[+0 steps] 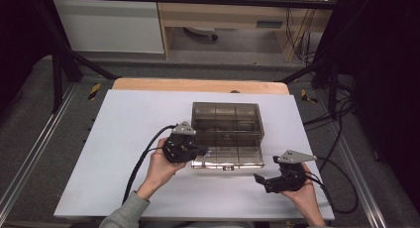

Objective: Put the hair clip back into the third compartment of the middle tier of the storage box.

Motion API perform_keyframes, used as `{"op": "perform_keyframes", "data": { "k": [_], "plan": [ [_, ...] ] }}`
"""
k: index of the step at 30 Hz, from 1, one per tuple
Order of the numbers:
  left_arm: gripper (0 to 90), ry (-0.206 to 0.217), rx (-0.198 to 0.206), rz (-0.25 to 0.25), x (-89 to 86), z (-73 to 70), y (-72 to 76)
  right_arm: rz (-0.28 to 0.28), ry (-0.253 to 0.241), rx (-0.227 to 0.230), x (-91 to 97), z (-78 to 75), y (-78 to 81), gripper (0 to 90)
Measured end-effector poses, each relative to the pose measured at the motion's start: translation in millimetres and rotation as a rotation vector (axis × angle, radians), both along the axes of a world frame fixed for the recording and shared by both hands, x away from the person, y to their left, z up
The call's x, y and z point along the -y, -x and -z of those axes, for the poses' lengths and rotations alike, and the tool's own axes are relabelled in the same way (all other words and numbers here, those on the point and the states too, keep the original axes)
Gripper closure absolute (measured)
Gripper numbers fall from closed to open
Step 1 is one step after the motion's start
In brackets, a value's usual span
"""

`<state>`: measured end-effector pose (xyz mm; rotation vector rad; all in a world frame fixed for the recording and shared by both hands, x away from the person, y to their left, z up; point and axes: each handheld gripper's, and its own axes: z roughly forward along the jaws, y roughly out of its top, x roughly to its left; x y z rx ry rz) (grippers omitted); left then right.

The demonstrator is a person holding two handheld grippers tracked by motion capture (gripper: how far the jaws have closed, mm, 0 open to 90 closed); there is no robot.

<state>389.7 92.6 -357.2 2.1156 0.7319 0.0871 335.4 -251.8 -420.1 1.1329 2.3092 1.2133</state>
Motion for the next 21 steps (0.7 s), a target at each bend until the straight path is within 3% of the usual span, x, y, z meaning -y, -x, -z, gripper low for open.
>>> {"op": "perform_keyframes", "data": {
  "k": [21],
  "plan": [
    [87.6,-0.004,0.016,0.021,34.1,-3.7,-7.0,0.000,-0.002,-0.001,0.1,0.1,0.3,0.6]
  ]
}}
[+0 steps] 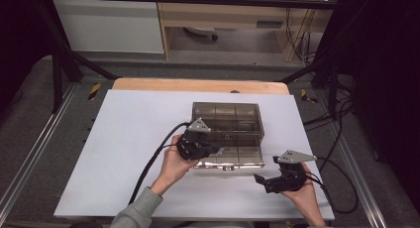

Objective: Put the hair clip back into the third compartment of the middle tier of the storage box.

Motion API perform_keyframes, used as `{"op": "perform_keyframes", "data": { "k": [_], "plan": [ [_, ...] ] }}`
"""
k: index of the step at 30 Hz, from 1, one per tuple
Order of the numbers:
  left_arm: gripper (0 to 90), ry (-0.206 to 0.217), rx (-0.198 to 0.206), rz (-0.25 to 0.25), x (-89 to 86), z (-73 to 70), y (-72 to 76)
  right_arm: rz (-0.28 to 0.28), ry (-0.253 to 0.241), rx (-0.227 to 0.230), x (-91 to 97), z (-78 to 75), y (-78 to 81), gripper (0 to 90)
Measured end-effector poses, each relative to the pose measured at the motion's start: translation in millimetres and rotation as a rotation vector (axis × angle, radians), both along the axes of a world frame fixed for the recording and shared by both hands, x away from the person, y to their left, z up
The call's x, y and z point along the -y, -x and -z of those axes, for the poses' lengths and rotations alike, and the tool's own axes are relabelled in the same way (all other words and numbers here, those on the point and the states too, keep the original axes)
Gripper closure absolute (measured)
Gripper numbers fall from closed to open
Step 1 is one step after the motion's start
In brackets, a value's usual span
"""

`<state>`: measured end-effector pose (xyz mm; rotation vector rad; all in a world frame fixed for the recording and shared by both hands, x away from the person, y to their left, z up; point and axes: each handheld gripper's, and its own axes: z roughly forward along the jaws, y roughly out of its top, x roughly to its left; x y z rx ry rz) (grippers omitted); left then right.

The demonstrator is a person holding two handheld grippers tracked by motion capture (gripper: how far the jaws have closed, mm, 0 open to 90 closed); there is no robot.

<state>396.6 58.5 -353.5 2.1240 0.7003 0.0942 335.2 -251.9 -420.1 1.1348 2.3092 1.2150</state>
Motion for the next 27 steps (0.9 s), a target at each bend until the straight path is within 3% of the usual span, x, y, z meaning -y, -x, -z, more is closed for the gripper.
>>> {"op": "perform_keyframes", "data": {
  "k": [27],
  "plan": [
    [87.6,-0.010,0.001,0.008,28.4,3.6,-8.3,-0.001,0.001,0.002,0.1,0.0,0.0,0.6]
  ]
}}
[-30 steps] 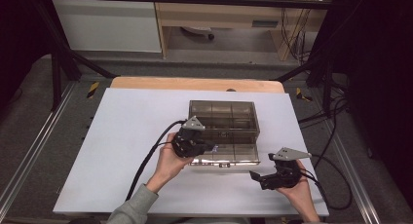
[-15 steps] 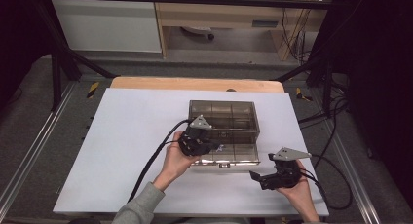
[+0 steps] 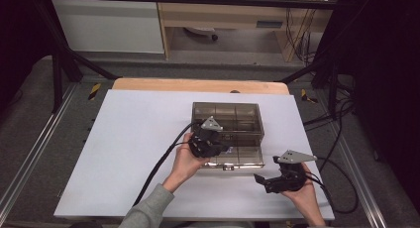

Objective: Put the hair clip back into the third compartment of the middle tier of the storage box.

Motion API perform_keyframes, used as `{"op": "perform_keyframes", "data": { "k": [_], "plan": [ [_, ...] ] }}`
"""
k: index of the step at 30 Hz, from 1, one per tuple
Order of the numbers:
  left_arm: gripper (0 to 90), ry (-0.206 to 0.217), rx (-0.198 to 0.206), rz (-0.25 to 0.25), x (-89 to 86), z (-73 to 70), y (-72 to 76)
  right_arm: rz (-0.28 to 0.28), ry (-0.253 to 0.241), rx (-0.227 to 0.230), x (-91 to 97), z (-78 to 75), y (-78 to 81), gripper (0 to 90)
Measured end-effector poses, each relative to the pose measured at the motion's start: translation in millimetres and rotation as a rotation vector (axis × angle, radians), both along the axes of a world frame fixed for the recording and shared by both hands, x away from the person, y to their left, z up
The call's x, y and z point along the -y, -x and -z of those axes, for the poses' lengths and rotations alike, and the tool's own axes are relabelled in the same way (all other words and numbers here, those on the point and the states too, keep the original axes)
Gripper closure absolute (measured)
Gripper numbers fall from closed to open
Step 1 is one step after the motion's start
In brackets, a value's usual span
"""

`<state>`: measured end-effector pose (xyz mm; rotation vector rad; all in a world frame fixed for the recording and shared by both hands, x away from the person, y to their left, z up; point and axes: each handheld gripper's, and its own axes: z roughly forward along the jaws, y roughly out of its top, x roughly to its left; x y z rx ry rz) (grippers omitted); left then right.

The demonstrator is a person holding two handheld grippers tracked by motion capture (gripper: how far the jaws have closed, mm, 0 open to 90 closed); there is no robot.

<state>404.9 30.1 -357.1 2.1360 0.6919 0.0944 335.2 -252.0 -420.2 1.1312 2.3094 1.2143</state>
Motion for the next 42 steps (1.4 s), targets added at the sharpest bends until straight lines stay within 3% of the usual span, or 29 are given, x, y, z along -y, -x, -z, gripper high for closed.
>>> {"op": "perform_keyframes", "data": {
  "k": [42],
  "plan": [
    [87.4,-0.023,0.000,0.038,43.9,14.8,-3.8,-0.002,-0.001,-0.004,-1.0,0.7,-0.1,0.6]
  ]
}}
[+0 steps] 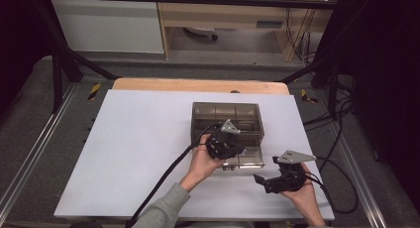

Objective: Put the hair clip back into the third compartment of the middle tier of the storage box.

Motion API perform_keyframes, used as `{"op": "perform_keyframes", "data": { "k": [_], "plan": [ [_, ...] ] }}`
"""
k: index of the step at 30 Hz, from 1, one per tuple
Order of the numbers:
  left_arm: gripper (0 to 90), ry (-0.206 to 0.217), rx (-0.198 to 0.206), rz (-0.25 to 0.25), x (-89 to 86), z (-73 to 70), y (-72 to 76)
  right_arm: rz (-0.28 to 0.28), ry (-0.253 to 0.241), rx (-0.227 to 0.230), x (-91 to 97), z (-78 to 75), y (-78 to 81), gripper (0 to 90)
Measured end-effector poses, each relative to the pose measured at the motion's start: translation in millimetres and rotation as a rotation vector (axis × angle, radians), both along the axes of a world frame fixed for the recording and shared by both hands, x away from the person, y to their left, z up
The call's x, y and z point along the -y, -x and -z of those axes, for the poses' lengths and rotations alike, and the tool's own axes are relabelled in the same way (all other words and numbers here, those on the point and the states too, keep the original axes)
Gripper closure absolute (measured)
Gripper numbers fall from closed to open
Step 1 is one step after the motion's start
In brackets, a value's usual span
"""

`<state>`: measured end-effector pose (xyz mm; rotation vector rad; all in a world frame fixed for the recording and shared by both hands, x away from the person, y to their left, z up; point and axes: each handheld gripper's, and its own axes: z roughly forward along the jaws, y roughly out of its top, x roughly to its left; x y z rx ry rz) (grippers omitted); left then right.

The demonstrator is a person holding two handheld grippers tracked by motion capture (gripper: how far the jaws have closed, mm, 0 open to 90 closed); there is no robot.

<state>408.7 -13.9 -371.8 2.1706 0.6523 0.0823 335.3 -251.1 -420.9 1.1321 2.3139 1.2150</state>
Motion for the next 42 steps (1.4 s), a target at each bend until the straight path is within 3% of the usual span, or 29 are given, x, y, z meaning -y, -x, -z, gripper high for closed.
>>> {"op": "perform_keyframes", "data": {
  "k": [36,42],
  "plan": [
    [87.0,-0.053,-0.021,0.032,19.5,20.5,-6.8,0.000,-0.001,-0.001,0.6,0.0,0.2,0.6],
    [79.6,-0.054,-0.022,0.029,19.6,20.8,-7.1,-0.001,-0.002,0.000,0.7,-0.1,0.1,0.6]
  ]
}}
